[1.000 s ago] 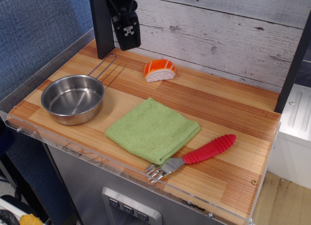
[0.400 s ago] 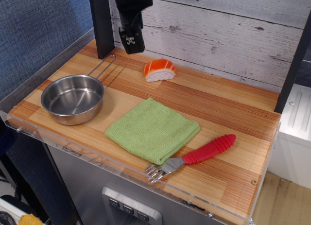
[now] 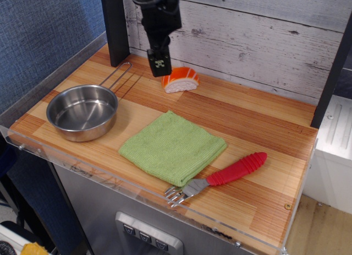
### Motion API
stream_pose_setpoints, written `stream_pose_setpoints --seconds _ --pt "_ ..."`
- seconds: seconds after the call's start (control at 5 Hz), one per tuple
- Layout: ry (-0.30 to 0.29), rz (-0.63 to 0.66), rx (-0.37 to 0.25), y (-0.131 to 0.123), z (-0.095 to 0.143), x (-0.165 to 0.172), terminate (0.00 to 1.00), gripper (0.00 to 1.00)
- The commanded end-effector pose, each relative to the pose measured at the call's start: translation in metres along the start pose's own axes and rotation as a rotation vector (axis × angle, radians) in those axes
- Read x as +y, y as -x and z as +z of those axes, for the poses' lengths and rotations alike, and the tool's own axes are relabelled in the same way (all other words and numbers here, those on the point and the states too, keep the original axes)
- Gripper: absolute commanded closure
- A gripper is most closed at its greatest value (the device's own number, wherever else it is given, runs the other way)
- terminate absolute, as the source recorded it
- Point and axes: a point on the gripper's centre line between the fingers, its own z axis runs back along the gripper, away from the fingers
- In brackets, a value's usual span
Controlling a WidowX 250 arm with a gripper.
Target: Put the sushi into the pot.
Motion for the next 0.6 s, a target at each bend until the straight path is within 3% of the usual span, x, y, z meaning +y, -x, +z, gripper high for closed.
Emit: stream_pose_setpoints --seconds 0.0,0.4 --pt "-0.038 0.049 0.013 -0.025 -0.015 0.017 0.0 0.0" --pt "-0.018 0.055 0.04 -0.032 -0.038 0.016 0.0 0.0"
